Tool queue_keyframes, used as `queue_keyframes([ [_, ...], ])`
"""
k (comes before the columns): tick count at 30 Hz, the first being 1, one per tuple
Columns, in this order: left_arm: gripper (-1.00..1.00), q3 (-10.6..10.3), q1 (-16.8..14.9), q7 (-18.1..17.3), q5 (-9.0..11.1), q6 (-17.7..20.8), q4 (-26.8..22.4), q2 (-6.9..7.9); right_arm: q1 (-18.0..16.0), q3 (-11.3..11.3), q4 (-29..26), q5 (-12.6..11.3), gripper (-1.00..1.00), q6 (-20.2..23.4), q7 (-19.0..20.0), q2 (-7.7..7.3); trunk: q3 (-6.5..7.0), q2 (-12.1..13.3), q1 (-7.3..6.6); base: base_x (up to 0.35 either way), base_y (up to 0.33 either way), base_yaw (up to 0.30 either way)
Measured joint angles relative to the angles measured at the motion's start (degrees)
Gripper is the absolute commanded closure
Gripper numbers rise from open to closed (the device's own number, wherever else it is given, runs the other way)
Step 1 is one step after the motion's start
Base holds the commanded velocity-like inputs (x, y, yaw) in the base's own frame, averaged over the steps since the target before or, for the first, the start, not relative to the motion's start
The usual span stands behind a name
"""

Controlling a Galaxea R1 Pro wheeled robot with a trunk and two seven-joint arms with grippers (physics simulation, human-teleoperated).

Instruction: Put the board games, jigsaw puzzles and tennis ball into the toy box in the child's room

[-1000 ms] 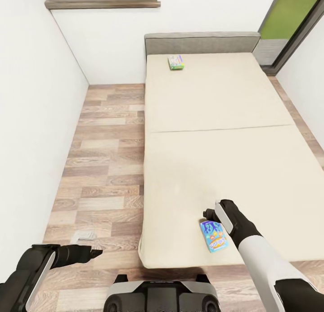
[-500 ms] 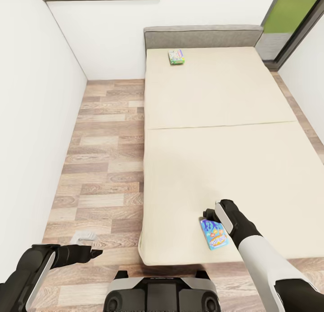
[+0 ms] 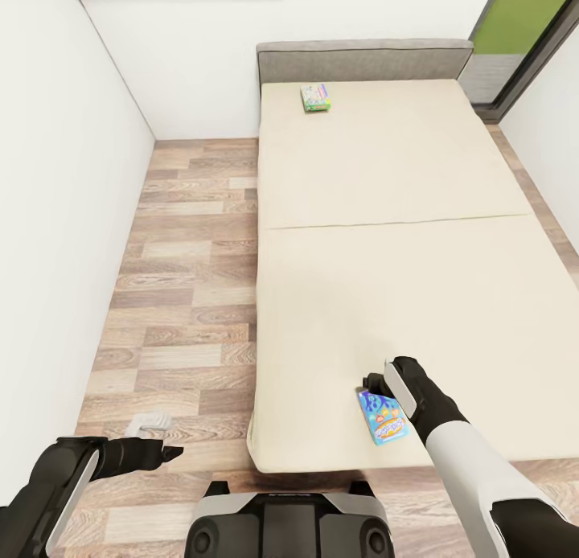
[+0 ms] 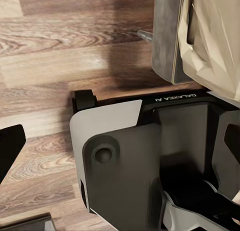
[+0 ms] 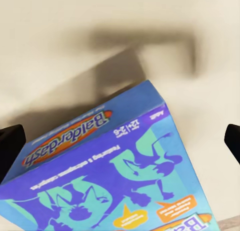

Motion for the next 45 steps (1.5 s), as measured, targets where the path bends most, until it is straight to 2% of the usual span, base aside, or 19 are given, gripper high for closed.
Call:
queue_keyframes([
  [45, -1.00, 0.0, 0.0, 0.0, 0.0, 0.0, 0.0, 0.00, 0.1, 0.1, 0.0, 0.0, -1.00, 0.0, 0.0, 0.00, -0.03, 0.0, 0.00, -0.013, 0.000, 0.000],
])
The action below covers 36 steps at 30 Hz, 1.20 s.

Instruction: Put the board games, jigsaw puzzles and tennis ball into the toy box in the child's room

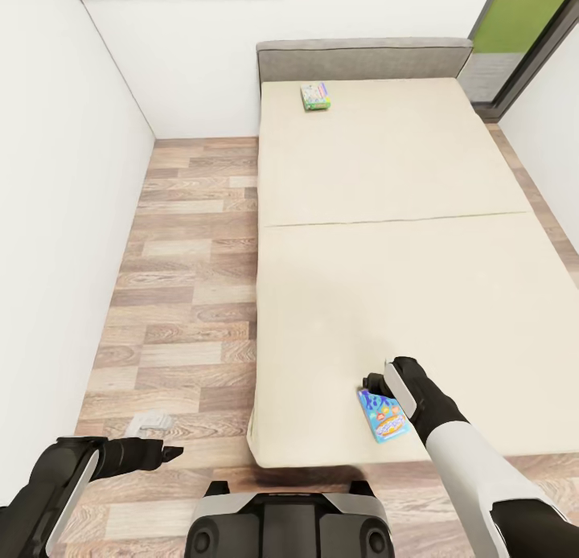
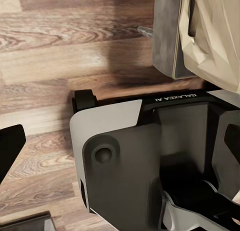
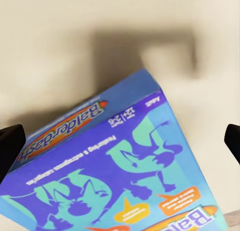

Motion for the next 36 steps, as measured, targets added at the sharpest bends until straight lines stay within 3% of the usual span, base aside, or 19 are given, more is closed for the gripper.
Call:
queue_keyframes([
  [36, -1.00, 0.0, 0.0, 0.0, 0.1, 0.0, 0.0, -0.02, 0.0, 0.0, 0.0, 0.0, -1.00, 0.0, 0.0, -0.01, 0.00, 0.0, 0.00, -0.045, -0.006, 0.000],
])
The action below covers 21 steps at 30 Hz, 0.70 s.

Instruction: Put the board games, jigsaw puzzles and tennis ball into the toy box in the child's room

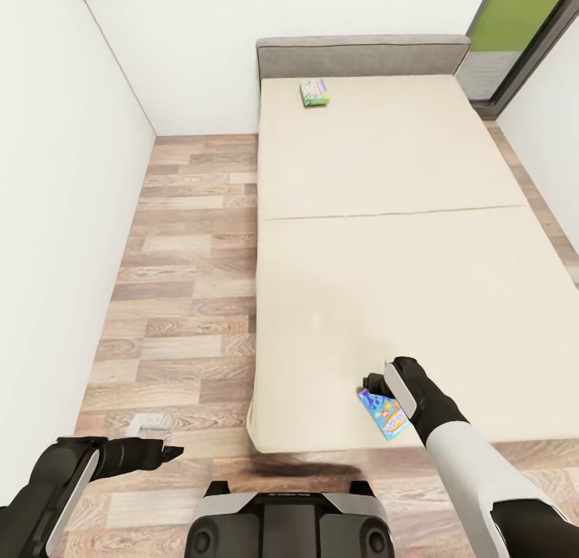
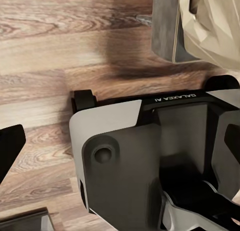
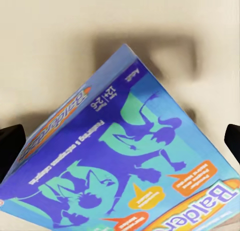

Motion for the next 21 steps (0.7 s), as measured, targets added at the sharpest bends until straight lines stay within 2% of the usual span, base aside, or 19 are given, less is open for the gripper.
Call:
queue_keyframes([
  [21, -1.00, 0.0, 0.0, 0.0, 0.0, 0.0, 0.0, -0.06, 0.0, 0.0, 0.0, 0.0, -1.00, 0.0, 0.0, 0.00, 0.00, 0.0, 0.00, -0.015, -0.023, 0.000],
])
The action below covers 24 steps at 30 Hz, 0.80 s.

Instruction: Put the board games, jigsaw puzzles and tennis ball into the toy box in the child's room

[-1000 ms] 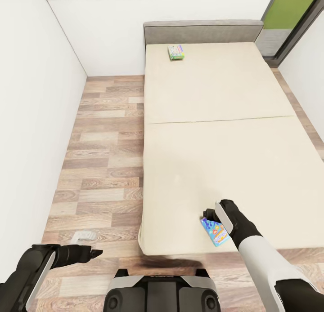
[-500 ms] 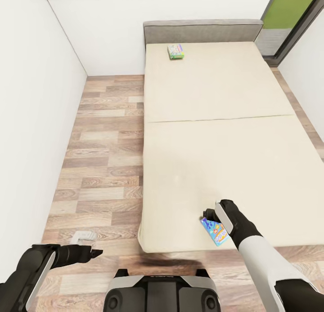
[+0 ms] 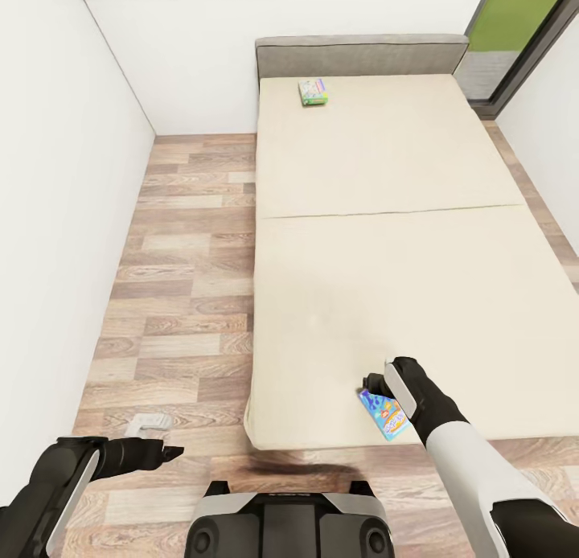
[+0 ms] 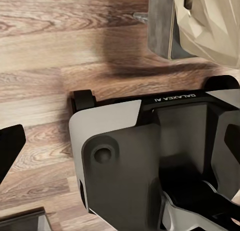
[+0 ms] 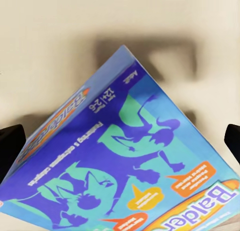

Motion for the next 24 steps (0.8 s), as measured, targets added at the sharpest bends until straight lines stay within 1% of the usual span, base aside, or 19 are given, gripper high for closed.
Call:
queue_keyframes([
  [24, -1.00, 0.0, 0.0, 0.0, 0.0, 0.0, 0.0, -0.01, 0.0, 0.0, 0.0, 0.0, -1.00, 0.0, 0.0, 0.01, 0.00, 0.0, 0.00, 0.000, -0.013, 0.000],
])
